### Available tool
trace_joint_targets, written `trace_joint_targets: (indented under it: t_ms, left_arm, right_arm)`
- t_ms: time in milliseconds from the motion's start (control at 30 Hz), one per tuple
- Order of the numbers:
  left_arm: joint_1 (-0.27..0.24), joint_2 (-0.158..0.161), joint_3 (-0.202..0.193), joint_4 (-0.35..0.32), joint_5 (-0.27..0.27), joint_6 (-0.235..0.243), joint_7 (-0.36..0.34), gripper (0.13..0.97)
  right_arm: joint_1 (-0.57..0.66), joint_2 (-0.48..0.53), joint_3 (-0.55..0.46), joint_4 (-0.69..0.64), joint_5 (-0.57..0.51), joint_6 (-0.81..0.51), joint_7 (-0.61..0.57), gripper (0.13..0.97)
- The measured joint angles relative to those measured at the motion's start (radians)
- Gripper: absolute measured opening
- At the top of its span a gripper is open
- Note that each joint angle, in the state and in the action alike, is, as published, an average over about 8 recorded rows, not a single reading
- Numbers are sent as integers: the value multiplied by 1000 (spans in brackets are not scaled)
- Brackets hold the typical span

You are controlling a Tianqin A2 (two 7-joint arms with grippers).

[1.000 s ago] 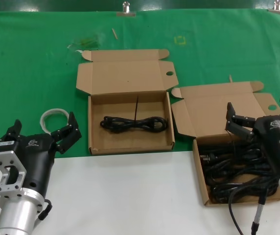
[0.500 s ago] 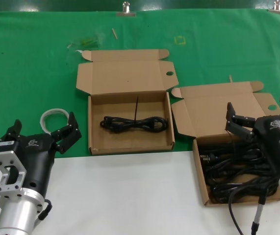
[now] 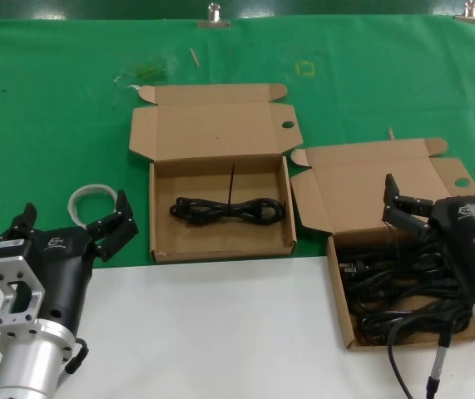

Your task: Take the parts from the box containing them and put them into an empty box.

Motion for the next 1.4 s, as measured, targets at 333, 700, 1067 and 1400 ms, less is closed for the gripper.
trace_joint_targets:
  t_ms: [333, 700, 1067, 1400]
  left_arm:
    - [0, 0, 0, 0, 0, 0, 0, 966]
    - [0, 0, 0, 0, 0, 0, 0, 966]
    - [0, 0, 0, 0, 0, 0, 0, 966]
    - [0, 0, 0, 0, 0, 0, 0, 966]
  right_arm:
    - [0, 0, 0, 0, 0, 0, 0, 966]
    - [0, 0, 0, 0, 0, 0, 0, 966]
    - [0, 0, 0, 0, 0, 0, 0, 966]
    - [0, 0, 0, 0, 0, 0, 0, 966]
